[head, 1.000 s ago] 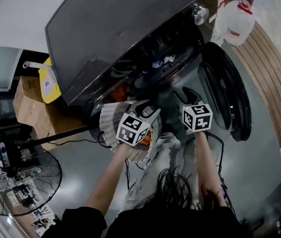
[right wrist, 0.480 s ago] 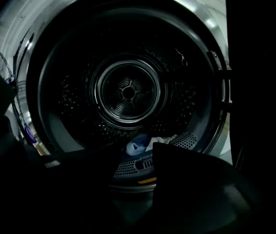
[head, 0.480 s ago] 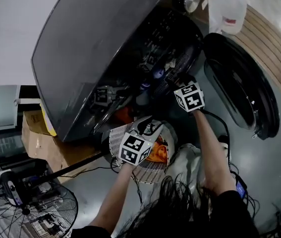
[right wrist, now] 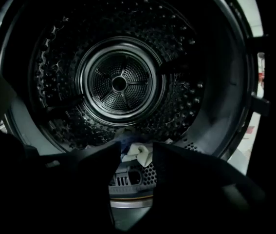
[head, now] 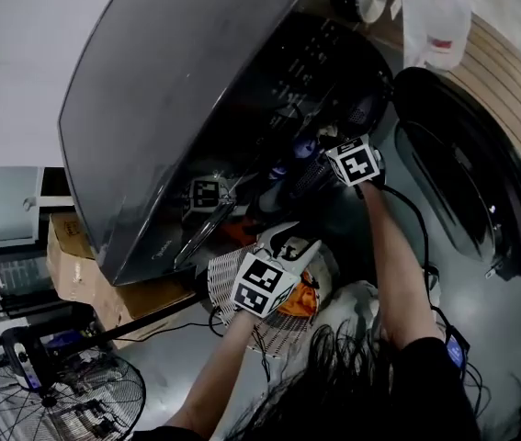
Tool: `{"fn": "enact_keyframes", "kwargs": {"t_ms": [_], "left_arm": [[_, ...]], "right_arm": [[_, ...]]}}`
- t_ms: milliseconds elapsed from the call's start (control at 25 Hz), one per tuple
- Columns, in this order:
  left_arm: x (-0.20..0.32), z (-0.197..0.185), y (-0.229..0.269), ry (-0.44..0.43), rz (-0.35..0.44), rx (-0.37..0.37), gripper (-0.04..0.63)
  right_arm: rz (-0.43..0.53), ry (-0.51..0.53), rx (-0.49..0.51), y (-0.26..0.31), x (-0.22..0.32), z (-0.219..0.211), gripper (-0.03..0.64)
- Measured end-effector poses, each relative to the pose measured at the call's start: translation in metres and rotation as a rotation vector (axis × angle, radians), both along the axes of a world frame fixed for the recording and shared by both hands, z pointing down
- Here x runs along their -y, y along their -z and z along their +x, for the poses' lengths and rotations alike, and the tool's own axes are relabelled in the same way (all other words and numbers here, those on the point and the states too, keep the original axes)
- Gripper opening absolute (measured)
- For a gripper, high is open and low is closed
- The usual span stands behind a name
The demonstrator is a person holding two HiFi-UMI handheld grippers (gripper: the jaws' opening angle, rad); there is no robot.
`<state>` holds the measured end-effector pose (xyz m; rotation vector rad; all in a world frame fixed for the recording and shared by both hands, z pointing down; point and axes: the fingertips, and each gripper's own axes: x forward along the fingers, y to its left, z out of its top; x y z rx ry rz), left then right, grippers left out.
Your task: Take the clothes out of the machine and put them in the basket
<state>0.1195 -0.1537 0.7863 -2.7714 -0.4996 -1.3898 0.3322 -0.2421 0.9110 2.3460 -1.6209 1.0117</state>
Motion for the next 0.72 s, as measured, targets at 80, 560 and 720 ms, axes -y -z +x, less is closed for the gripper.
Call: {"fn": "enact_keyframes", "kwargs": {"t_ms": [80,560,720], "left_arm": [[0.0,0.001,-0.004,-0.001,0.001,0.003,0.189],[0.002,-0.018,0.002,0.07,0.004,0.039,0.189],[-0.012,-0.023,0.014,0.032,0.017,0.072,0.189]], "right_arm": [[-0.018,0.007,0.011,-0.011,0.007,0.003,0.212],[0.077,-0.028,0.135,0.004,-0.024,-0.031,0.035],[0.179,-0.058,0.238,0.047,-0.061,-0.063,0.035]]}}
